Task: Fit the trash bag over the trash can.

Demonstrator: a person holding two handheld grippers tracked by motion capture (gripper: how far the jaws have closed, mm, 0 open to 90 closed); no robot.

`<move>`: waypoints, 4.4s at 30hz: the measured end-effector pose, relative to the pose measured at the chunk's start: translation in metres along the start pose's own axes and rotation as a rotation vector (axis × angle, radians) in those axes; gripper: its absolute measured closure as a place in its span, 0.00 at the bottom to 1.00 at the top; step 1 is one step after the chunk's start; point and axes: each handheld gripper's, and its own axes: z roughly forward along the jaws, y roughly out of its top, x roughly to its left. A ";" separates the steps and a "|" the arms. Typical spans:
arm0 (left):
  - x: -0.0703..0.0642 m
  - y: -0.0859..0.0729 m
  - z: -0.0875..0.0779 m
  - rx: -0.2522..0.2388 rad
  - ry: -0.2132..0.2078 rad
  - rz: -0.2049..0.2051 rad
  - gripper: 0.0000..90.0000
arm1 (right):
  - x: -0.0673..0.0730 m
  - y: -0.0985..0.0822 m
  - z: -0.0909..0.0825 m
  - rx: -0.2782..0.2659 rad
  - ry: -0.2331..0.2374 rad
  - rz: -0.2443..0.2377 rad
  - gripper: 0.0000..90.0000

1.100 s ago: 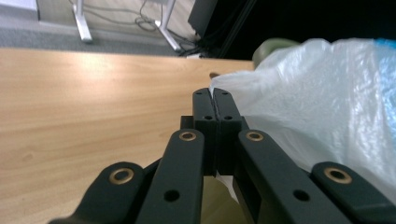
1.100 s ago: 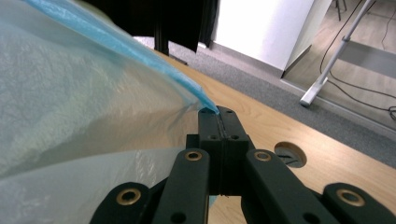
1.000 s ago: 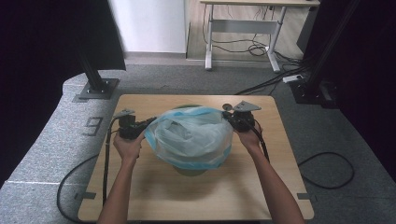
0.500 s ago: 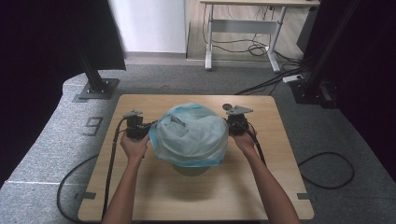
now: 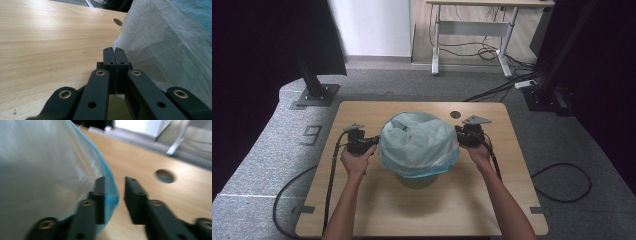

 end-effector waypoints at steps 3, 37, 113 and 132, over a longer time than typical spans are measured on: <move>0.000 0.000 0.000 0.003 0.001 0.000 1.00 | -0.007 0.008 -0.020 -0.068 -0.026 0.027 0.66; 0.001 -0.003 -0.014 -0.013 0.016 -0.011 1.00 | 0.089 -0.034 -0.109 -0.154 0.348 -0.138 0.97; -0.012 -0.005 -0.088 -0.117 0.032 0.112 0.35 | 0.031 -0.110 -0.090 -0.087 0.191 0.090 0.35; -0.091 0.064 -0.051 0.044 -0.065 0.340 0.36 | 0.029 -0.115 -0.097 -0.053 0.227 0.037 0.35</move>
